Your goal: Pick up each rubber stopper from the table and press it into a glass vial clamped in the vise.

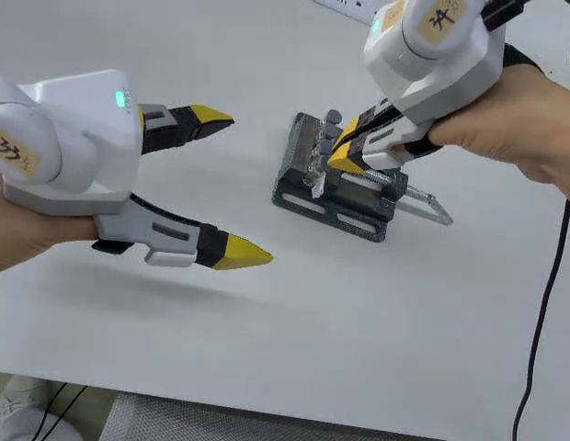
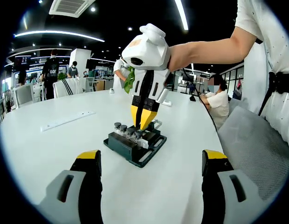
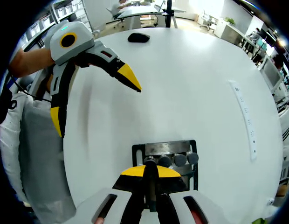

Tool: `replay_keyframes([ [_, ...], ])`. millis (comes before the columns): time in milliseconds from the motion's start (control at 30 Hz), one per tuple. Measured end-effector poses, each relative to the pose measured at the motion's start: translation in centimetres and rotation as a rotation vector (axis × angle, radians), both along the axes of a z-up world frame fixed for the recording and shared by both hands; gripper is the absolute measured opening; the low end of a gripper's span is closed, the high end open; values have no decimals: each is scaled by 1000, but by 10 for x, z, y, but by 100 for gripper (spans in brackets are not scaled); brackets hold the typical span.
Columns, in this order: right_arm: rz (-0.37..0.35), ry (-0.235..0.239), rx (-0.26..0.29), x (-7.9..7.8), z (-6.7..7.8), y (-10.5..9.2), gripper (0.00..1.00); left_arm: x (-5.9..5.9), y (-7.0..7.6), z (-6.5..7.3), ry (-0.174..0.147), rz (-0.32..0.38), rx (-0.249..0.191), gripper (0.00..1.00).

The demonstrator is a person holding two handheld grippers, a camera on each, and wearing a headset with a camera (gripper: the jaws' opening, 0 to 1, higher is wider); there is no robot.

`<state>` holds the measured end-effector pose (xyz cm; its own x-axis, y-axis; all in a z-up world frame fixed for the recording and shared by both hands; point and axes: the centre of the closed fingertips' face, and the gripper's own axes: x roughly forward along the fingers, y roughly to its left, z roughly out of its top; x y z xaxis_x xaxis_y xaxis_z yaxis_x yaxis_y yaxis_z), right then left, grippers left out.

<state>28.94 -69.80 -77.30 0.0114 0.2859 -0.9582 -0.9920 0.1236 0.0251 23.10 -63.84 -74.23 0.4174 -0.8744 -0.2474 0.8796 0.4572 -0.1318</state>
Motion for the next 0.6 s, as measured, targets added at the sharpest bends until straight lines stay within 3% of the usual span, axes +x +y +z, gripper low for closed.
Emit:
replay_keyframes([
  [600,-2,11,-3,2,-8,1,0,-1,-1,1,3,0,-4,87],
])
